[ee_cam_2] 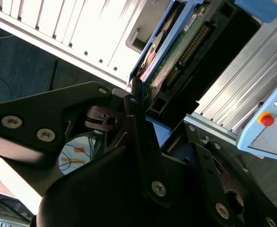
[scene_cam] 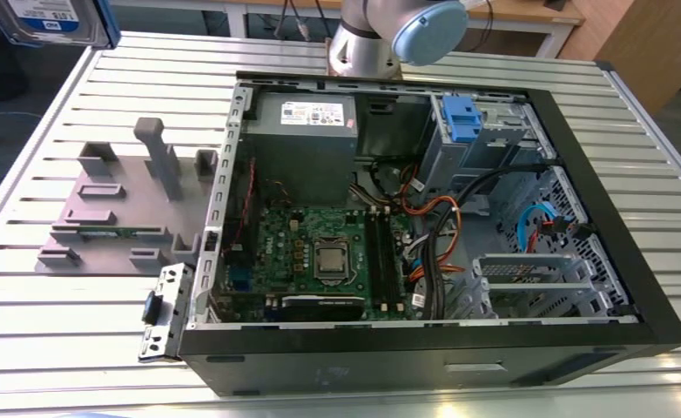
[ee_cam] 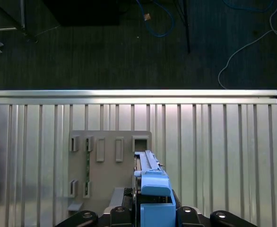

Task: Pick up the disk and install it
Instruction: 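Pick up the disk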

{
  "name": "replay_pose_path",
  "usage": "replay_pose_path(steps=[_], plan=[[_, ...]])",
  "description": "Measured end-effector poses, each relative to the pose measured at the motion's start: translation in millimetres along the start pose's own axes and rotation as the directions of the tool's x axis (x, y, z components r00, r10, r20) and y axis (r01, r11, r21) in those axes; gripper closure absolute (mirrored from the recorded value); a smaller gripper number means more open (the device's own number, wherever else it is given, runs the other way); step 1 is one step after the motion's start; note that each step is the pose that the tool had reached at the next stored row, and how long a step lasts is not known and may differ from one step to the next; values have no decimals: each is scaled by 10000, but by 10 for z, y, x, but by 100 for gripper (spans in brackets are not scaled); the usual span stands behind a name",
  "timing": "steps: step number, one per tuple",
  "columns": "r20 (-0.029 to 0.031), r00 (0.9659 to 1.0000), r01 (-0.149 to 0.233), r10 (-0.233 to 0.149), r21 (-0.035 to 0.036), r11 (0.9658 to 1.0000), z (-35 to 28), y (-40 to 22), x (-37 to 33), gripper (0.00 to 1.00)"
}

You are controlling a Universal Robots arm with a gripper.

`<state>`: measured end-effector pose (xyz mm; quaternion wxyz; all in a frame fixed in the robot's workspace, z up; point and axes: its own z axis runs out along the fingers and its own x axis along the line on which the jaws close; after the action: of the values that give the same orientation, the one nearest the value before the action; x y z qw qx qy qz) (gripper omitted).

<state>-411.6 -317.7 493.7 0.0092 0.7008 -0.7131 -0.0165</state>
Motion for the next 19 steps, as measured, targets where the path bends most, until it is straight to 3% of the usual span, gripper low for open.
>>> replay_pose_path(steps=[19], plan=[[0, 10000, 0, 0, 0, 10000, -120, 4, -1, 63]])
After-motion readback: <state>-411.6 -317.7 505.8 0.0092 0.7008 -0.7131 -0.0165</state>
